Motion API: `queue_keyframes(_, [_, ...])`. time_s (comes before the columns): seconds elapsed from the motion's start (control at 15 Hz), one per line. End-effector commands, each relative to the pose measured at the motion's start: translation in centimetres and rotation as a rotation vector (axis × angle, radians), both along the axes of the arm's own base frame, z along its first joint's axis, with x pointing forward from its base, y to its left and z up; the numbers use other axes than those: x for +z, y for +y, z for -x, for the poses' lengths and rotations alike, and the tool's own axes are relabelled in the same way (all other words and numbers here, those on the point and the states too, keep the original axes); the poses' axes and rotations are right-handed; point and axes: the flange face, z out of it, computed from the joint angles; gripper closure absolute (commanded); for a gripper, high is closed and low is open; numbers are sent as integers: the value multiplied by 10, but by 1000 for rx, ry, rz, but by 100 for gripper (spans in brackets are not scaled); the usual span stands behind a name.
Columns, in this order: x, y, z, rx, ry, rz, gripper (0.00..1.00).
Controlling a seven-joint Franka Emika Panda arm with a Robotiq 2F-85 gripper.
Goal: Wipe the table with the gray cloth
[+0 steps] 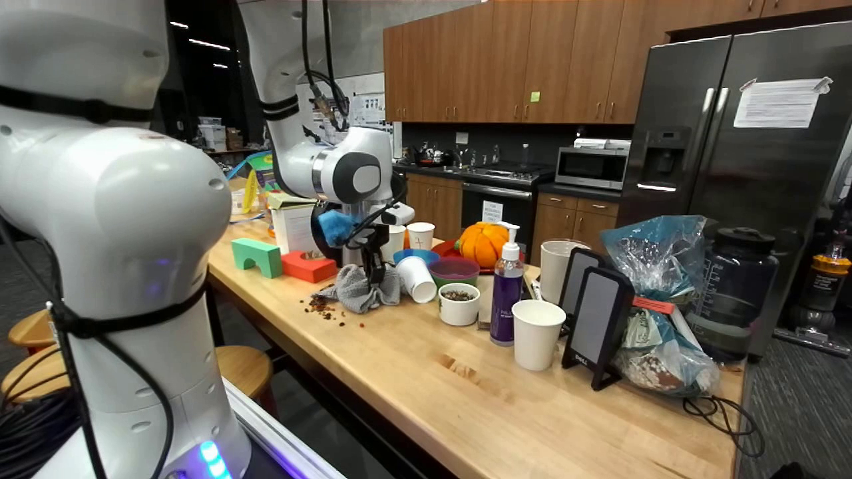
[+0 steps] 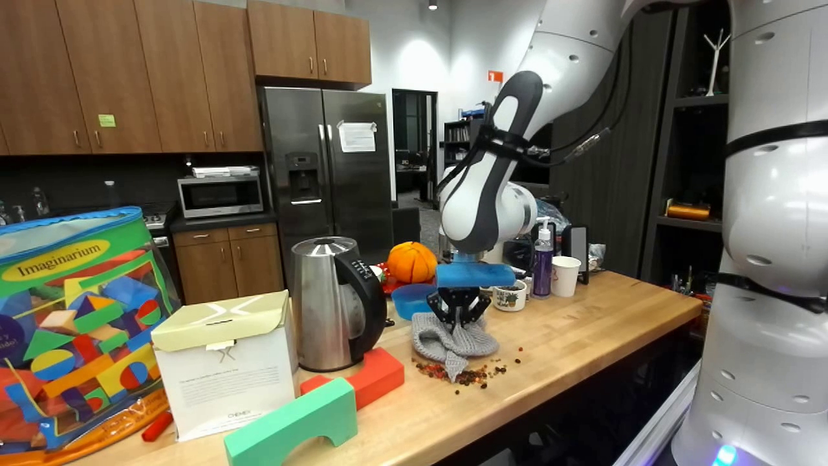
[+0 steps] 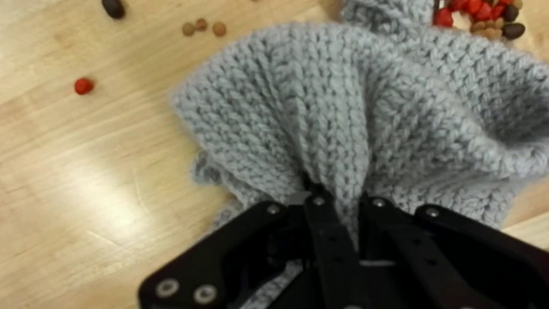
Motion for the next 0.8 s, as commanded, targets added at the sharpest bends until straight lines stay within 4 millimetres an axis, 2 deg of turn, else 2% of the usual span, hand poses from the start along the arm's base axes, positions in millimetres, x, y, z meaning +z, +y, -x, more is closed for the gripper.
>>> queue_keyframes(0.0, [-43, -42, 16, -58, 62, -69, 97])
queue_keyframes(0.73, [-41, -117, 33, -273, 62, -222, 97])
